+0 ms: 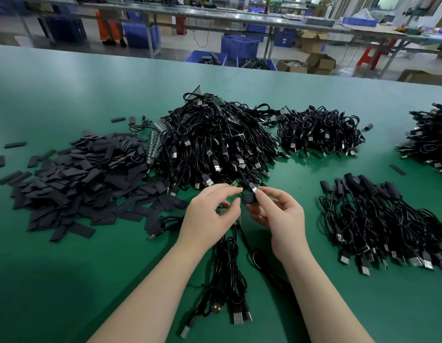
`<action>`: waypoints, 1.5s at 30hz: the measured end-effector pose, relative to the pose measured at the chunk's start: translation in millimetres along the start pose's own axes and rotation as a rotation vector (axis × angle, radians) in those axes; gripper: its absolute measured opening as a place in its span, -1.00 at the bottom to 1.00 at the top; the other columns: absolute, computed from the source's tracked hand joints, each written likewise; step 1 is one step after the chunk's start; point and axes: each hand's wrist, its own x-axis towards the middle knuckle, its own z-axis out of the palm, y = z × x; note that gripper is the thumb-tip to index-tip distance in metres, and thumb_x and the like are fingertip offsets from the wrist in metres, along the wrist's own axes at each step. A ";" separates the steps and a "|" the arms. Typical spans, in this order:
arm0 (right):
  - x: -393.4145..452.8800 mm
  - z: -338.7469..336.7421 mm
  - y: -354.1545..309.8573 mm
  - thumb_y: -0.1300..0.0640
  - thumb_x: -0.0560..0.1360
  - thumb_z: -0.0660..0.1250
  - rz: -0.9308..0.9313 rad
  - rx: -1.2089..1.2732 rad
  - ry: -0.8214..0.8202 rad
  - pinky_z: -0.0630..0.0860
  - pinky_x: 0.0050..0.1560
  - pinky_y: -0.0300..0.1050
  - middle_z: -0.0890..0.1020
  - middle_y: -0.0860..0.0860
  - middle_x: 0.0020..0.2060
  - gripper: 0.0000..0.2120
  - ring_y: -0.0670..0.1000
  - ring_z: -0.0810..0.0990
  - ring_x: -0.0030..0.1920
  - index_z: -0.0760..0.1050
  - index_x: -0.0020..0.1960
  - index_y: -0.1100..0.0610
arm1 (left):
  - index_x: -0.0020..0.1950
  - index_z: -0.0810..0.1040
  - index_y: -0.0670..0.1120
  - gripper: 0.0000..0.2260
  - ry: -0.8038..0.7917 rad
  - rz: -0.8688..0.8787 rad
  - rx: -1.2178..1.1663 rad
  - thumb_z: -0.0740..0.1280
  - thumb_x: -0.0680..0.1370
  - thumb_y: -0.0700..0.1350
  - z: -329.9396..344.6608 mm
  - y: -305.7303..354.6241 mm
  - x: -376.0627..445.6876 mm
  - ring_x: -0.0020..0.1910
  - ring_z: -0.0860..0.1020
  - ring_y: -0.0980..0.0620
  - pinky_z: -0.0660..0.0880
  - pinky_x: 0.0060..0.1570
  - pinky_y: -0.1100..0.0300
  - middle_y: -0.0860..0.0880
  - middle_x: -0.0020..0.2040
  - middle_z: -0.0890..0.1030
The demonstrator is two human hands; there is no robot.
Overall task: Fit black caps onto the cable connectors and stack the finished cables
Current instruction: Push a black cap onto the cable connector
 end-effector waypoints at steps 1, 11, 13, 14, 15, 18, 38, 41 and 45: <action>-0.1 -0.1 0.2 0.21 0.53 0.43 0.001 0.000 -0.006 0.60 -0.25 -0.20 0.73 0.10 -0.22 -0.91 0.05 0.73 -0.21 0.62 0.03 0.16 | 0.12 0.66 0.08 -0.78 -0.012 -0.005 -0.004 0.39 0.48 -0.03 -0.2 -0.3 -0.1 -0.11 0.58 0.17 0.50 0.00 0.36 0.19 0.10 0.59; -2.0 -0.9 0.7 0.19 0.53 0.43 -0.021 -0.054 -0.062 0.60 -0.23 -0.21 0.73 0.12 -0.20 -0.92 0.06 0.74 -0.17 0.62 0.02 0.11 | 0.13 0.65 0.17 -0.74 -0.067 -0.042 -0.002 0.49 0.45 -0.01 -1.4 -6.1 1.1 -0.13 0.60 0.18 0.45 0.03 0.45 0.32 0.10 0.54; -1.7 -1.2 0.1 0.16 0.52 0.45 -0.034 -0.072 -0.078 0.61 -0.19 -0.21 0.72 0.13 -0.20 -0.91 0.06 0.73 -0.16 0.65 0.02 0.04 | 0.12 0.66 0.16 -0.75 -0.055 -0.044 -0.012 0.49 0.46 -0.04 -1.3 -6.4 1.7 -0.14 0.60 0.19 0.46 0.01 0.44 0.33 0.08 0.55; -1.1 -1.9 -0.5 0.15 0.51 0.46 -0.039 -0.079 -0.099 0.61 -0.16 -0.20 0.70 0.12 -0.22 -0.89 0.05 0.72 -0.16 0.67 0.02 0.00 | 0.11 0.66 0.16 -0.75 -0.047 -0.048 -0.025 0.48 0.46 -0.06 -1.4 -6.2 2.1 -0.13 0.59 0.19 0.46 -0.01 0.44 0.33 0.07 0.56; -0.7 -3.0 -1.4 0.15 0.51 0.46 -0.044 -0.085 -0.136 0.61 -0.13 -0.20 0.67 0.11 -0.25 -0.86 0.05 0.70 -0.17 0.68 0.04 -0.03 | 0.10 0.65 0.18 -0.76 -0.040 -0.053 -0.040 0.48 0.46 -0.06 -1.6 -5.9 2.5 -0.13 0.59 0.19 0.47 -0.03 0.44 0.33 0.05 0.58; -1.2 -5.2 -4.3 0.21 0.49 0.47 -0.072 -0.120 -0.268 0.61 -0.09 -0.19 0.63 0.06 -0.25 -0.76 0.01 0.66 -0.17 0.69 0.06 -0.09 | 0.08 0.61 0.27 -0.77 -0.049 -0.053 -0.093 0.42 0.44 0.05 -4.0 -4.8 4.0 -0.12 0.59 0.19 0.48 -0.08 0.43 0.32 0.03 0.60; -3.8 -2.5 -8.9 0.25 0.43 0.51 -0.296 -0.346 -0.205 0.50 -0.17 -0.41 0.73 -0.11 -0.26 -0.69 -0.21 0.64 -0.23 0.71 -0.22 -0.19 | -0.07 0.59 0.39 -0.79 -0.064 -0.026 -0.156 0.43 0.48 0.03 -5.7 -4.9 6.1 0.03 0.60 0.26 0.54 0.03 0.30 0.32 -0.01 0.63; -3.0 -2.6 -8.9 0.23 0.45 0.50 -0.300 -0.350 -0.182 0.50 -0.17 -0.41 0.73 -0.11 -0.26 -0.69 -0.21 0.64 -0.23 0.71 -0.23 -0.21 | 0.01 0.62 0.36 -0.83 -0.070 -0.033 -0.175 0.40 0.45 0.13 -6.2 -2.6 5.5 0.05 0.60 0.25 0.52 0.02 0.34 0.30 0.00 0.64; 1.2 -6.5 -9.6 0.25 0.46 0.48 -0.273 -0.273 -0.122 0.53 -0.14 -0.38 0.74 -0.08 -0.24 -0.72 -0.20 0.66 -0.22 0.72 -0.24 -0.13 | 0.04 0.64 0.31 -0.81 -0.043 -0.031 -0.196 0.44 0.46 0.07 -6.4 -3.1 4.9 0.03 0.61 0.27 0.51 0.02 0.37 0.32 -0.01 0.65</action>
